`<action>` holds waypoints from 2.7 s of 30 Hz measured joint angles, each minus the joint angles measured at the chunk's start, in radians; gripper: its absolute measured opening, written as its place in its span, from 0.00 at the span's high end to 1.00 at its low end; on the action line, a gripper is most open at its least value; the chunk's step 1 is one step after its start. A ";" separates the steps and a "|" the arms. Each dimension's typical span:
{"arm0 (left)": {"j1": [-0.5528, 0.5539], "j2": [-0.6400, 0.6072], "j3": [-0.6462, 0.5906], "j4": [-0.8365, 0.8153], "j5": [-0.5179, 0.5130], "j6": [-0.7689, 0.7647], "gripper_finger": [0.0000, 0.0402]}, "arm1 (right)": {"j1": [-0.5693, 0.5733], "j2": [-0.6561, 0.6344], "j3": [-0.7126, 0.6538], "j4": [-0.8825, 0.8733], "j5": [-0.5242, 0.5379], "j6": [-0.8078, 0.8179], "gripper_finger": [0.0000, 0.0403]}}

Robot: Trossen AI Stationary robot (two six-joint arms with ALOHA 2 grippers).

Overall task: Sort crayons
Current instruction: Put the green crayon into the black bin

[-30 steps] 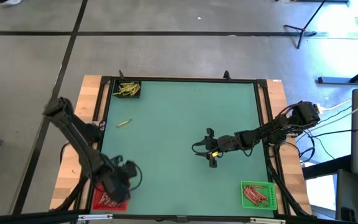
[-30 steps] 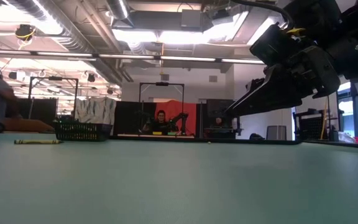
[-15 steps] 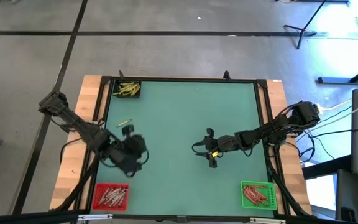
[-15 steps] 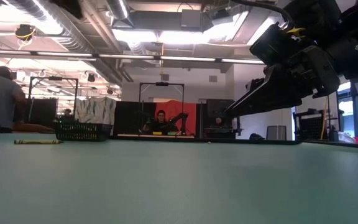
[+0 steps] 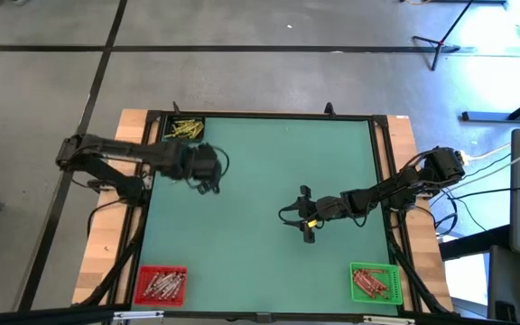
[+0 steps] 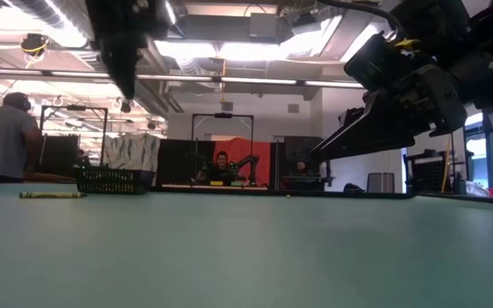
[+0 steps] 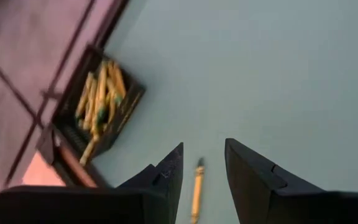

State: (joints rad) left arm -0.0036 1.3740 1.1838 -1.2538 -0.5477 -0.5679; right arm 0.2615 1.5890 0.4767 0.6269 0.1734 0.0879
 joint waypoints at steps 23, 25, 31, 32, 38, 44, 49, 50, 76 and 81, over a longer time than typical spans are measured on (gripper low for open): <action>0.566 0.000 -0.410 0.208 0.478 0.284 0.75 | 0.000 0.000 0.000 0.000 0.002 -0.014 0.49; 0.584 0.000 -0.440 0.261 0.503 0.290 0.75 | 0.000 0.000 0.000 0.001 0.002 -0.014 0.49; 0.615 0.000 -0.485 0.298 0.559 0.317 0.75 | 0.000 0.000 0.000 0.003 0.002 -0.014 0.49; 0.618 0.000 -0.491 0.300 0.572 0.317 0.75 | 0.000 0.000 0.000 0.003 0.002 -0.015 0.49; 0.619 0.000 -0.519 0.335 0.615 0.323 0.75 | 0.000 0.000 0.000 0.007 0.041 -0.016 0.49; 0.619 0.000 -0.536 0.378 0.602 0.338 0.75 | 0.000 0.000 0.000 0.008 0.044 -0.016 0.49; 0.619 0.039 -0.537 0.378 0.586 0.335 0.75 | 0.000 0.000 0.000 0.008 0.044 -0.015 0.49; 0.619 0.058 -0.537 0.380 0.580 0.334 0.75 | 0.000 0.000 0.000 0.008 0.044 -0.015 0.49; 0.608 0.155 -0.494 0.366 0.567 0.363 0.99 | 0.000 0.000 0.000 0.008 0.043 -0.015 0.49; 0.589 0.155 -0.486 0.357 0.560 0.363 0.97 | 0.000 0.000 0.000 0.008 0.043 -0.015 0.49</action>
State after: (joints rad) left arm 0.5857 1.5294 0.6980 -0.8971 0.0121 -0.2044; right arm 0.2615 1.5890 0.4767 0.6346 0.2165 0.0727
